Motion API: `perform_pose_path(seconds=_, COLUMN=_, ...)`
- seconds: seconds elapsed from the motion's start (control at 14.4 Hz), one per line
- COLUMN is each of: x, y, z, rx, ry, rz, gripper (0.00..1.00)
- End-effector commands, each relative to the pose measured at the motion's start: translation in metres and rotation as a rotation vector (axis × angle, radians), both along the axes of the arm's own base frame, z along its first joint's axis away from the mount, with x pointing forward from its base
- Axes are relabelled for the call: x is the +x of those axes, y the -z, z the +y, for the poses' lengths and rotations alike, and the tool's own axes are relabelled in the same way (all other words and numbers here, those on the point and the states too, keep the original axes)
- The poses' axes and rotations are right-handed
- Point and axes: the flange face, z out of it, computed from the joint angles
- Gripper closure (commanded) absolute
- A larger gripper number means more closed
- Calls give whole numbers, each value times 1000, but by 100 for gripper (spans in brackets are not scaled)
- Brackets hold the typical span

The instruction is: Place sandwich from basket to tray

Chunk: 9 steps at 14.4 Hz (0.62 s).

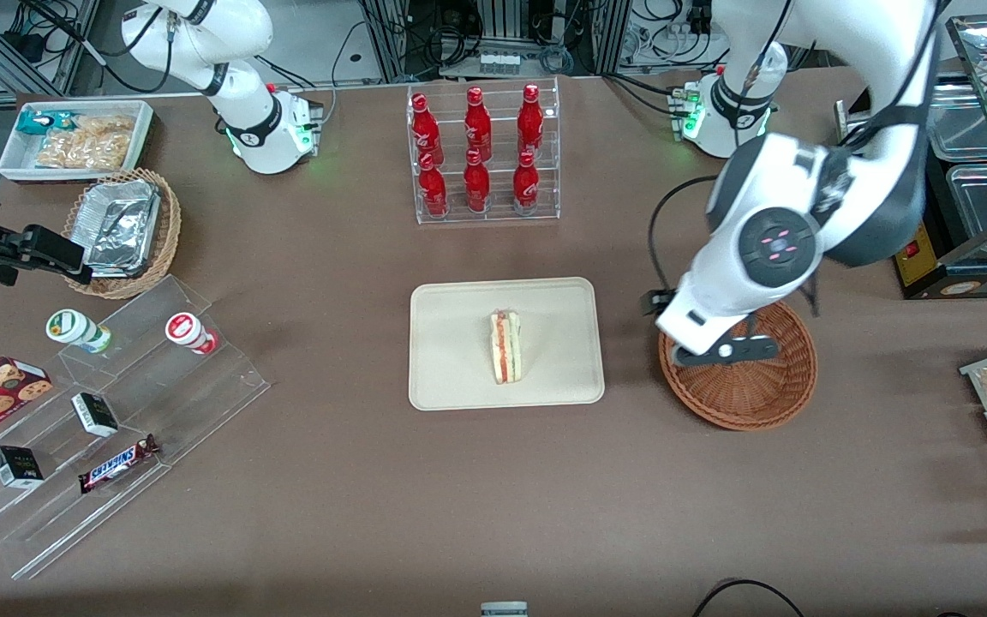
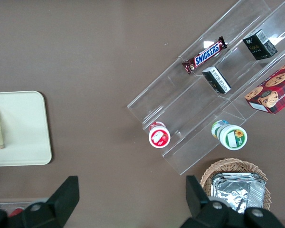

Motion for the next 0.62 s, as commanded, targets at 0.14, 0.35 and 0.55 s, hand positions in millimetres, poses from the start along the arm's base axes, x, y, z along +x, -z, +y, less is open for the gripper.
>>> perform_pose_path(seconds=0.14, x=-24, y=-62, z=96, rx=-50, ry=157, rz=47, gripper=0)
perform_pose_path(seconds=0.35, x=-30, y=-102, z=159, rx=-82, ry=169, rz=-16, gripper=0)
perform_pose_path(seconds=0.55, x=-32, y=-143, z=198, rx=-79, ry=102, rz=-103, gripper=0)
